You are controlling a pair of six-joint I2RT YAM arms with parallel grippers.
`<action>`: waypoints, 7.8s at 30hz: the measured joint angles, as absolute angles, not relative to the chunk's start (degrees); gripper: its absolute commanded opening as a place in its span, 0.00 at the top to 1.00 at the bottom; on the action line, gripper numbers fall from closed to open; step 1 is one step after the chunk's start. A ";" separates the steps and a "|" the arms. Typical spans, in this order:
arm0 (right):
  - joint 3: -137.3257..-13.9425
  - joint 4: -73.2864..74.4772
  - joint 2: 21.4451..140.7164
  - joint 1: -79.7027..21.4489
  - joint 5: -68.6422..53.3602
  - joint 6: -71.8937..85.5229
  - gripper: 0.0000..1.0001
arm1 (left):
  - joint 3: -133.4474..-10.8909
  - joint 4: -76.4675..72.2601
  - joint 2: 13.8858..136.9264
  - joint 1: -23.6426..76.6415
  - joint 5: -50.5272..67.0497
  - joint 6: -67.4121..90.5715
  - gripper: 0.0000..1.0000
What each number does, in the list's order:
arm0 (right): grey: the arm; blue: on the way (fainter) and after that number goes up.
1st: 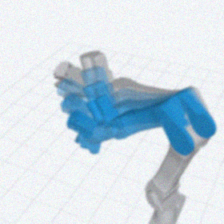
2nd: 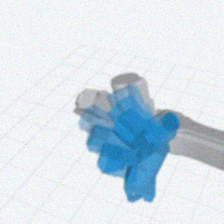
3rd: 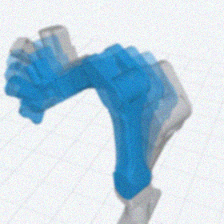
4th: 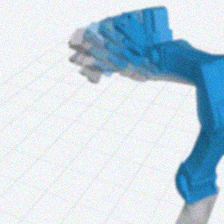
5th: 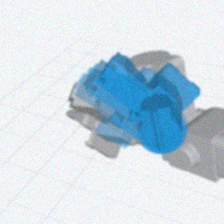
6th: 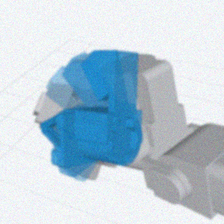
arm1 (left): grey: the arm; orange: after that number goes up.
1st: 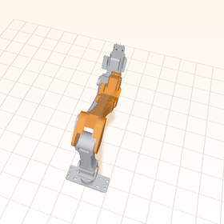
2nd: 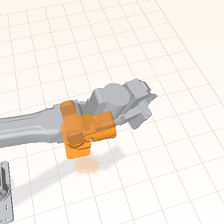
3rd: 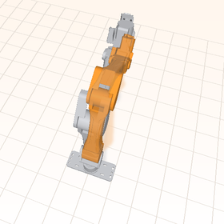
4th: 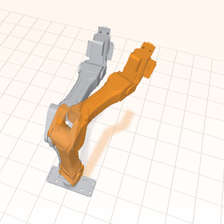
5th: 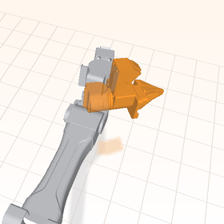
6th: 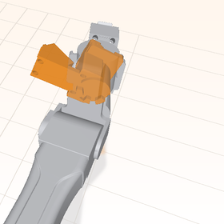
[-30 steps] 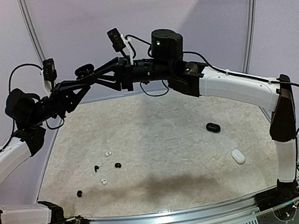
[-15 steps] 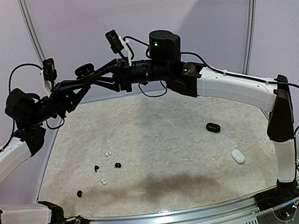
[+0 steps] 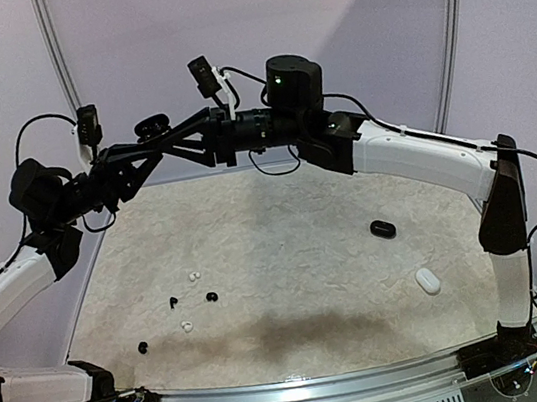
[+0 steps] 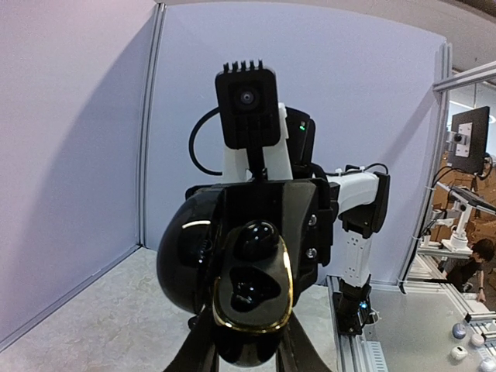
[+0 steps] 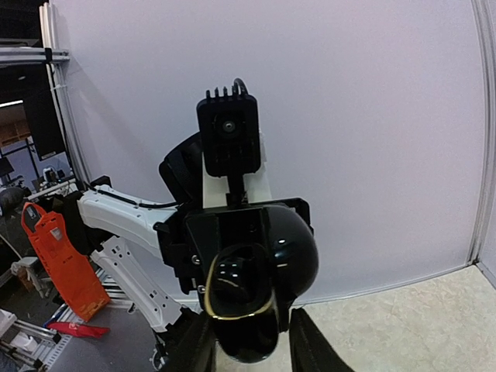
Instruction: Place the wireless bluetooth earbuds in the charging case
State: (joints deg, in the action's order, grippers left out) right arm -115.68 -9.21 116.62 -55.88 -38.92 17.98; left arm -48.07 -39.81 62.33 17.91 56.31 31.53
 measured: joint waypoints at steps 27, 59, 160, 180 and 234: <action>-106.08 -18.94 116.29 -55.75 -37.50 16.71 1.00 | -48.16 -28.21 61.49 17.76 56.10 25.45 0.26; -78.50 -21.32 99.63 -49.71 -21.08 4.67 1.00 | -80.12 69.76 105.69 13.58 11.22 -7.31 0.51; -79.68 -11.97 99.24 -51.48 -19.18 4.56 1.00 | -92.55 56.25 95.53 15.20 10.81 -1.85 1.00; -92.66 -27.05 108.12 -53.93 -18.09 -0.16 1.00 | -93.86 32.99 70.76 22.68 29.02 -6.22 1.00; -95.31 -30.04 110.83 -55.20 -19.77 -1.61 1.00 | -87.29 27.57 71.26 29.47 21.58 -19.73 1.00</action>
